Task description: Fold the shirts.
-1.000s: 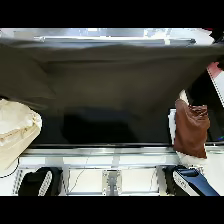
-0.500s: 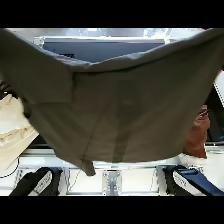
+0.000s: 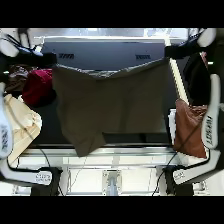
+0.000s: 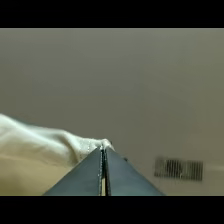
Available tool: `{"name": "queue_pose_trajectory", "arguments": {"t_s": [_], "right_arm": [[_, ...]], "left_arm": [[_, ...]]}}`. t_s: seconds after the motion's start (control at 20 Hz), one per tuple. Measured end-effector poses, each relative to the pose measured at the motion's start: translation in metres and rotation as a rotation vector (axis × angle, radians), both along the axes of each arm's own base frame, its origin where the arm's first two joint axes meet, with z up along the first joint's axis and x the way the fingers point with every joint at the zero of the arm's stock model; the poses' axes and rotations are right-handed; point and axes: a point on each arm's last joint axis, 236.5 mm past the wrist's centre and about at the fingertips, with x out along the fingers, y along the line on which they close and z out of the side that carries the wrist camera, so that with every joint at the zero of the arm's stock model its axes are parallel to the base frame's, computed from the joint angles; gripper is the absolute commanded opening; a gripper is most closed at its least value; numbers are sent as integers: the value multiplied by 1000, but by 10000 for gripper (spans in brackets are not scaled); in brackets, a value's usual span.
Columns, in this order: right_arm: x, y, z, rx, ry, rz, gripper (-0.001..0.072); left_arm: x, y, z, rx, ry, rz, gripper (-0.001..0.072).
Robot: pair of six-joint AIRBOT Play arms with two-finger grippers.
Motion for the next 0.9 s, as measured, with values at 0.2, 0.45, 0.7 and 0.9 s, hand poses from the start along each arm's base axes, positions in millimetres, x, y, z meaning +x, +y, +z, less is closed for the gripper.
{"name": "queue_pose_trajectory", "arguments": {"t_s": [0.2,0.45,0.7,0.9], "right_arm": [[34,-8,-74,9,64,-34,10],[33,-32,-106,-10,131,-76,11],[6,-47,-115,-22,246,-102,11],[-18,-38,-130,-42,355,-60,11]], "left_arm": [[35,6,-59,-35,29,75,10],[35,5,-77,-41,68,77,10],[1,-7,-83,-12,183,-9,10],[-31,-20,-112,55,309,-77,10]]}}
